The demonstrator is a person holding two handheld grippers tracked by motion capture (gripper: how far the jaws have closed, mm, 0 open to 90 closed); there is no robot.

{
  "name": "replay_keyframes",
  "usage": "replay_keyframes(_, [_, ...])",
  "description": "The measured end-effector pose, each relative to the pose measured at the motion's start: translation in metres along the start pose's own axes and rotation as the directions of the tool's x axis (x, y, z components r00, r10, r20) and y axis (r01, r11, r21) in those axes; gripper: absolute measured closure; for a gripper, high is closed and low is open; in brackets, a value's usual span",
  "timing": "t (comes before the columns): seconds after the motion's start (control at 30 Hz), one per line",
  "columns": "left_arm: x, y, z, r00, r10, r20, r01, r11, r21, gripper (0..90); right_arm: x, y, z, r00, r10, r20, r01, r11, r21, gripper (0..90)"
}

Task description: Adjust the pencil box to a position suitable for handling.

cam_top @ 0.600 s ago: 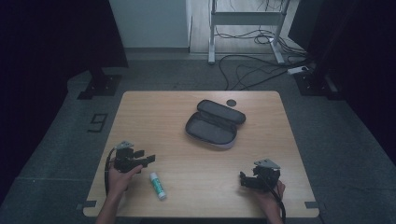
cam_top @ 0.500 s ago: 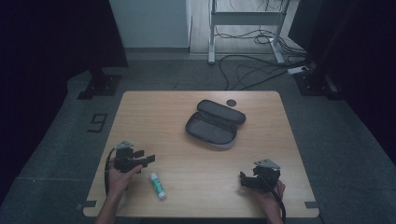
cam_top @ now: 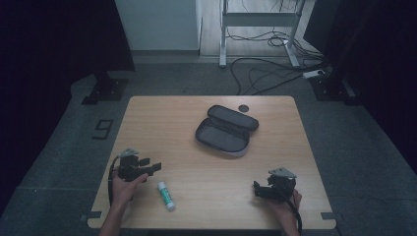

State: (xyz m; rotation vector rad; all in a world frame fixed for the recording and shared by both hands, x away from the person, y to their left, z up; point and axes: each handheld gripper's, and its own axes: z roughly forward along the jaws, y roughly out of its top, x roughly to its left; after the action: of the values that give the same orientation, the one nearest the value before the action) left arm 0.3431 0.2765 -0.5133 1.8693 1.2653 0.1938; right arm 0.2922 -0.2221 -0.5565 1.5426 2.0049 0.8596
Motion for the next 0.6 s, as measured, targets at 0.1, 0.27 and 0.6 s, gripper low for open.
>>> replay_keyframes(0.1, [-0.0001,-0.0002,0.0001,1.0,0.0,0.0,0.0,1.0,0.002,32.1,-0.0001,-0.0001,-0.0001,1.0,-0.001,0.0,0.001,1.0,0.0,1.2])
replay_keyframes(0.27, [-0.0014,0.0003,-0.003,1.0,0.0,0.0,0.0,0.9999,-0.013,32.2,-0.0001,-0.0001,-0.0001,1.0,-0.001,-0.001,0.001,1.0,0.0,1.2])
replay_keyframes(0.6, [-0.0072,0.0029,-0.0054,1.0,0.01,0.002,-0.009,0.9989,-0.045,33.3,-0.0015,0.0012,0.0012,0.9998,-0.013,-0.013,0.012,1.0,-0.002,1.8])
